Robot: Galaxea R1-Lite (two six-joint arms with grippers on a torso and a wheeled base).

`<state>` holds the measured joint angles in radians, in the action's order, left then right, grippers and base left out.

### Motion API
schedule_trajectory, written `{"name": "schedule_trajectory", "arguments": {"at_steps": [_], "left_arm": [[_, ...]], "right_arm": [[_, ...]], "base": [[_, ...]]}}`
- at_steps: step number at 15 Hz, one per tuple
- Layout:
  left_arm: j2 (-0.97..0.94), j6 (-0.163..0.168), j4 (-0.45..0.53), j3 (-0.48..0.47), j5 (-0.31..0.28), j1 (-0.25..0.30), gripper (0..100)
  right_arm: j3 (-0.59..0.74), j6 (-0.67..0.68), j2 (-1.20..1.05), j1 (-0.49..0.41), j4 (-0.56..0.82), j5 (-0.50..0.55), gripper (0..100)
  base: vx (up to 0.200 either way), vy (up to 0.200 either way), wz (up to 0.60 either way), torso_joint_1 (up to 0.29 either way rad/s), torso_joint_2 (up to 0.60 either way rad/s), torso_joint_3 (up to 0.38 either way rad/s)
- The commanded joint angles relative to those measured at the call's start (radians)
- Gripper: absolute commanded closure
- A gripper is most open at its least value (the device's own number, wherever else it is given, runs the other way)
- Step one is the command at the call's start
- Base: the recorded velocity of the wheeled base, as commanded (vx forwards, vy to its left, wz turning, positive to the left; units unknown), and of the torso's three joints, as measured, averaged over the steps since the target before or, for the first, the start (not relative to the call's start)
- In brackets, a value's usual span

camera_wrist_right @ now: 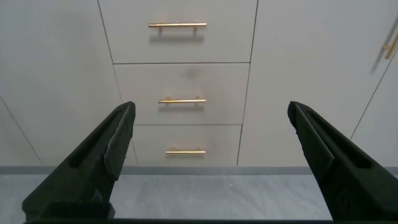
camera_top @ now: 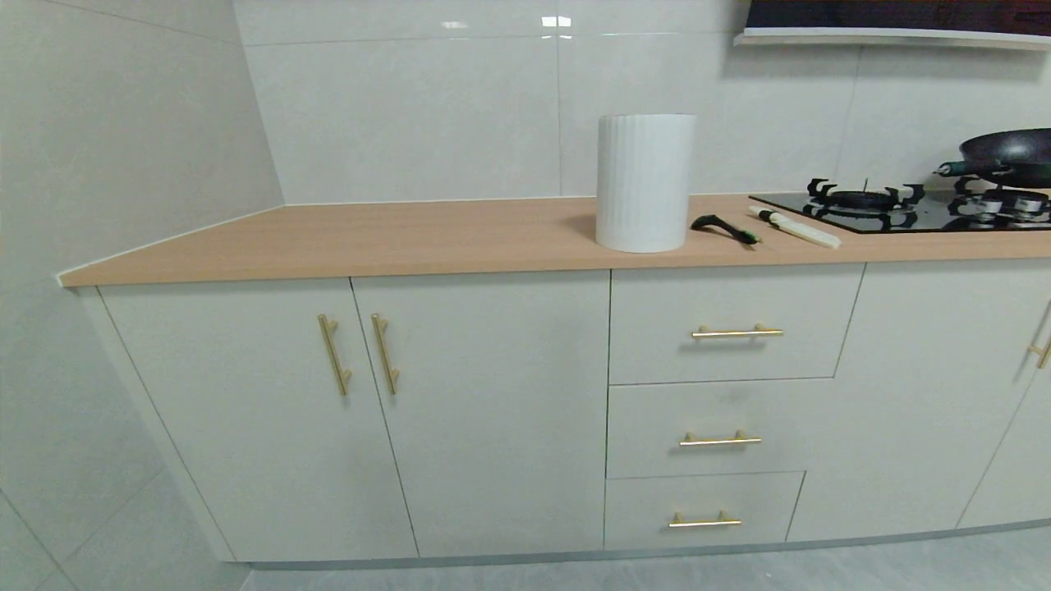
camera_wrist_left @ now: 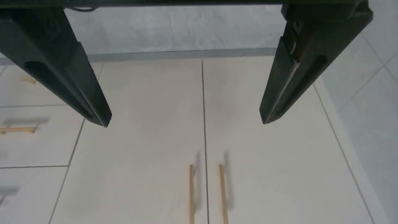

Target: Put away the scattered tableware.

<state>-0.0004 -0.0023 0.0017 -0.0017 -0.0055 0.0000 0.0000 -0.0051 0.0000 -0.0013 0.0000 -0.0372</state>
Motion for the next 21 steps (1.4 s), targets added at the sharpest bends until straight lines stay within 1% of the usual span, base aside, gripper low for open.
{"name": "schedule_trajectory", "arguments": {"at_steps": [1, 5, 12, 15, 21], "left_arm": [[0.0, 0.001, 0.0, 0.0, -0.001, 0.0, 0], [0.0, 0.001, 0.0, 0.0, -0.001, 0.0, 0], [0.0, 0.001, 0.0, 0.0, -0.001, 0.0, 0], [0.0, -0.001, 0.0, 0.0, 0.001, 0.0, 0], [0.0, 0.001, 0.0, 0.0, -0.001, 0.0, 0]], "right_arm": [[0.0, -0.001, 0.002, 0.0, 0.0, -0.001, 0], [0.0, -0.001, 0.002, 0.0, 0.0, 0.0, 0], [0.0, -0.001, 0.002, 0.0, 0.0, 0.0, 0], [0.0, 0.001, 0.002, 0.0, 0.0, 0.0, 0], [0.0, -0.001, 0.002, 0.0, 0.0, 0.002, 0]], "base": [[0.0, 0.0, 0.0, 0.0, 0.0, 0.0], [0.0, -0.2, 0.0, 0.004, 0.0, 0.002], [0.0, 0.0, 0.0, 0.0, 0.0, 0.0], [0.2, 0.0, 0.0, -0.001, 0.0, 0.006], [0.0, 0.0, 0.0, 0.0, 0.0, 0.0]]}}
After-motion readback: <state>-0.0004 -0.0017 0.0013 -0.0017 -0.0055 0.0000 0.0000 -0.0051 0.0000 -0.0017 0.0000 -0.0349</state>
